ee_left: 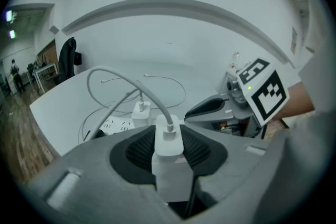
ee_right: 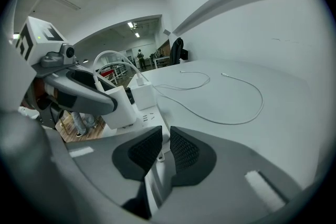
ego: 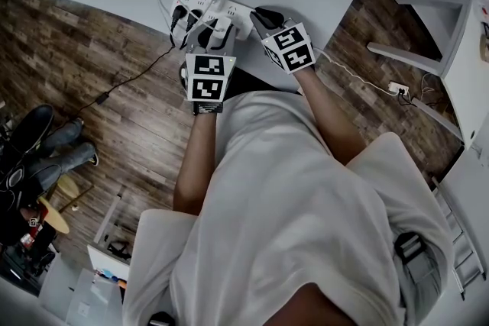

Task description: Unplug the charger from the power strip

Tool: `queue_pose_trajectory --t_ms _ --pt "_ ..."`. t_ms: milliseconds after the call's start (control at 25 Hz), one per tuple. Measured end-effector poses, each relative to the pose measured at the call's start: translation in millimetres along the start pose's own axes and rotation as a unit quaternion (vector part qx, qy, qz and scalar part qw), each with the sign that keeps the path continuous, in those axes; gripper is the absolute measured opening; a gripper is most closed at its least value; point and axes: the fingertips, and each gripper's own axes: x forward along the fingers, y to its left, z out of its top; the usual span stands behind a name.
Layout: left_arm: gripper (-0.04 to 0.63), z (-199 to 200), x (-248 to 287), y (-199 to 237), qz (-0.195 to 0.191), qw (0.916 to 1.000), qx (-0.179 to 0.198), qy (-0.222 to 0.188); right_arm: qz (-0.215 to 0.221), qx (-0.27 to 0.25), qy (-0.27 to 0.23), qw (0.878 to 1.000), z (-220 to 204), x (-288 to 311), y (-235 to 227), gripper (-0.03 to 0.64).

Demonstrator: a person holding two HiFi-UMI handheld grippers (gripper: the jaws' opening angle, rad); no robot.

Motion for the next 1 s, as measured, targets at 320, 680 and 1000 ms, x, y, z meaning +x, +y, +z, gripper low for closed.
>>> queue_pose_trajectory --t_ms 320,680,1000 --pt "0.143 12.1 -18.8 -9.6 -0.065 0.9953 -0.059 -0.041 -0.002 0.004 0.000 1.000 -0.8 0.2 -1.0 0.051" --pt "0.144 -19.6 -24.5 -41.8 -0.184 0.9729 -0.138 -0.019 -0.005 0.006 -0.004 1.000 0.5 0.3 -0.7 0.051" --pt "0.144 -51.5 -8.0 -40.4 -0.197 0.9596 -0.201 0.014 -0.006 0.009 -0.007 1.000 0.5 0.3 -1.4 0.051"
